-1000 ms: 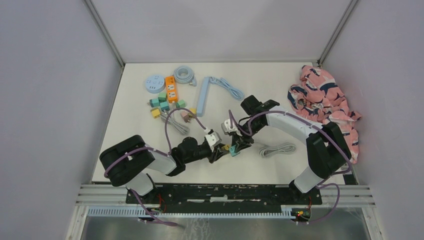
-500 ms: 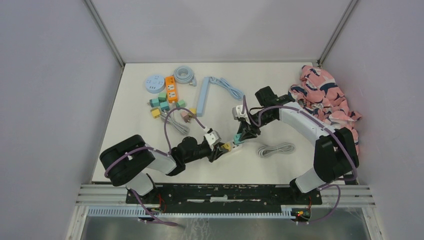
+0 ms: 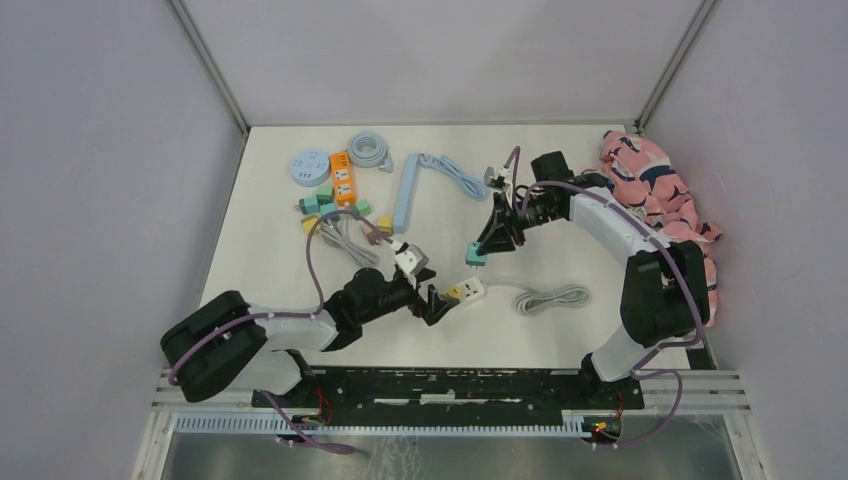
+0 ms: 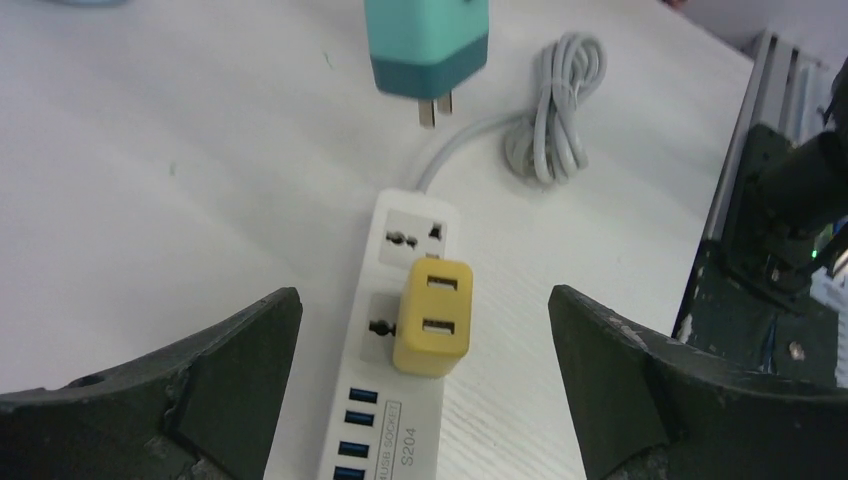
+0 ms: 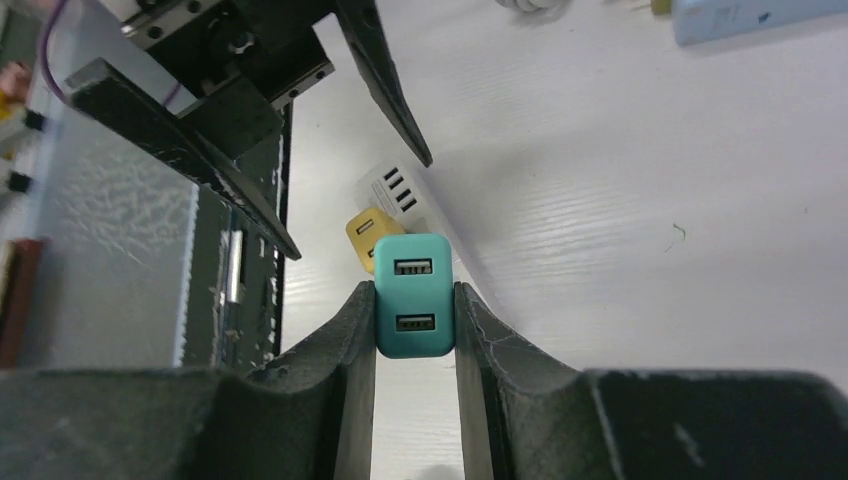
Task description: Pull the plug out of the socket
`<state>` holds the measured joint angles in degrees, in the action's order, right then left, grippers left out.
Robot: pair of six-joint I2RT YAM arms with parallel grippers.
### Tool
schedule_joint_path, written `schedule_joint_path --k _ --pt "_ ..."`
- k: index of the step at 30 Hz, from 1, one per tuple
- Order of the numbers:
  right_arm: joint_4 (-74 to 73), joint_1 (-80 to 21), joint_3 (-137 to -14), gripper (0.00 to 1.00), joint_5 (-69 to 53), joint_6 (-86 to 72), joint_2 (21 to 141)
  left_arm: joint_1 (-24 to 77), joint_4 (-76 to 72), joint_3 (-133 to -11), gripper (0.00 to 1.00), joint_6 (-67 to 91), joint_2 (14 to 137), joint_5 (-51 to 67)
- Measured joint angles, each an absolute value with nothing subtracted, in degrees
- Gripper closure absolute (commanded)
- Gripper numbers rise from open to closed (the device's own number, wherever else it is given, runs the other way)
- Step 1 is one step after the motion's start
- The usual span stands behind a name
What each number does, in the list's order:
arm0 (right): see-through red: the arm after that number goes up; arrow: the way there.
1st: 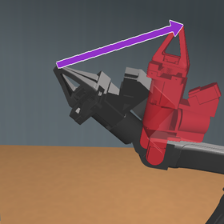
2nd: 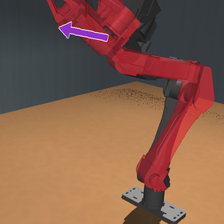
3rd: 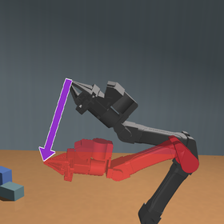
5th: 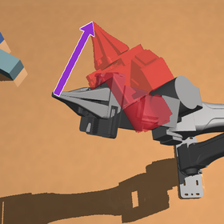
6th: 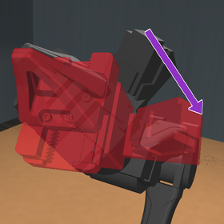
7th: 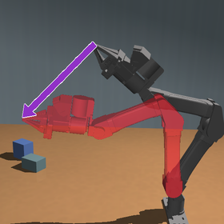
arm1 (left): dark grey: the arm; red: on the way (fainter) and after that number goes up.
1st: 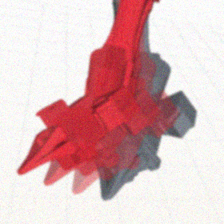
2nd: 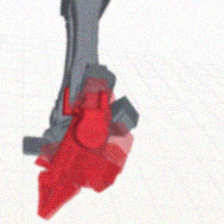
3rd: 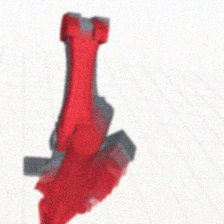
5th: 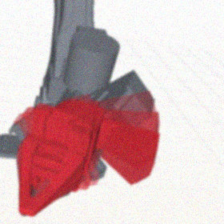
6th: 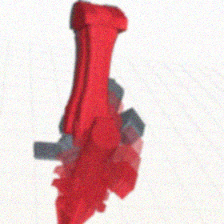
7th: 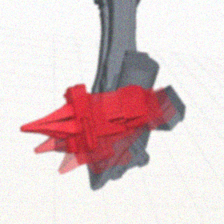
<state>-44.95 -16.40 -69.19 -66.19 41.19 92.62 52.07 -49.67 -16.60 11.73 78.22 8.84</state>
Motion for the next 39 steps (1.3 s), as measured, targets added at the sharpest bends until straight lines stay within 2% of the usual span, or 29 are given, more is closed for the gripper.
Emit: schedule_joint_path --k 8,15,34,39 --pt "-31.6 -15.2 -69.2 1.0 -68.0 13.0 97.2 47.1 -43.3 -16.7 0.0 20.3 66.0 6.8" --pt "-24.8 -15.2 -69.2 0.99 -69.1 -0.9 99.5 45.7 -35.5 -19.4 0.01 26.7 63.7 5.8" --pt "-20.2 -15.2 -69.2 0.97 -69.5 -12.4 102.0 45.8 -25.6 -26.2 0.08 34.3 65.9 1.0" --pt "-20.1 -15.2 -69.2 0.97 -69.5 -13.3 102.1 49.6 -19.2 -31.2 0.08 33.8 68.8 -4.5"
